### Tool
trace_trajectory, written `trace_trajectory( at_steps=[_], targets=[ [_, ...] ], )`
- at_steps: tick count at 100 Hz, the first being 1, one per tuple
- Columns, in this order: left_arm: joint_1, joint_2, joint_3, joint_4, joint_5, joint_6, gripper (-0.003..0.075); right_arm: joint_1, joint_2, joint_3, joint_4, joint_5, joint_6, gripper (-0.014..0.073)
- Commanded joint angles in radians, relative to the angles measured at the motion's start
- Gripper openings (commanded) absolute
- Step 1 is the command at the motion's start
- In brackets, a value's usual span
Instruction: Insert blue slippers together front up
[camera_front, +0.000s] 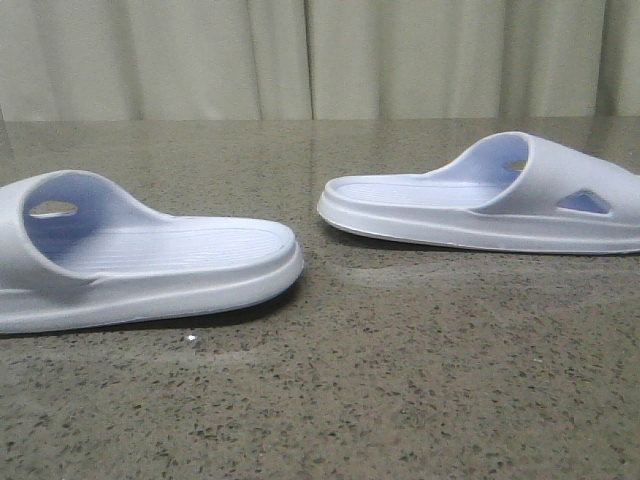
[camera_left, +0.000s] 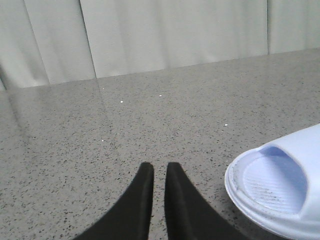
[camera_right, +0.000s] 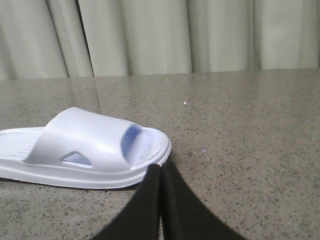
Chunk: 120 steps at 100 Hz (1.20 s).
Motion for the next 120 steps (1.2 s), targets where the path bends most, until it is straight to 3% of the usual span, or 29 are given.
trace_trajectory(
  at_steps=[1, 39, 63, 76, 94, 120],
  targets=[
    [-0.007, -0.028, 0.008, -0.004, -0.082, -0.011, 0.0016, -0.006, -0.020, 0.022, -0.006, -0.084, -0.004, -0.0107],
    [-0.007, -0.028, 0.008, -0.033, -0.098, -0.011, 0.0016, -0.006, -0.020, 0.022, -0.006, -0.107, -0.004, -0.0107],
    [-0.007, -0.028, 0.008, -0.324, -0.160, -0.011, 0.0015, -0.006, -0.020, 0.022, 0.000, -0.109, -0.004, -0.0106],
    [-0.007, -0.028, 0.007, -0.640, -0.158, -0.011, 0.0015, -0.006, -0.020, 0.015, 0.059, -0.124, -0.004, -0.0106],
    [-0.007, -0.028, -0.089, -0.697, 0.007, -0.011, 0.0015, -0.006, -0.010, -0.076, 0.112, -0.020, -0.004, -0.0106],
    [-0.007, 0.052, -0.316, -0.679, 0.155, -0.011, 0.0015, -0.006, 0.106, -0.349, 0.134, 0.272, -0.004, -0.0106]
  ],
)
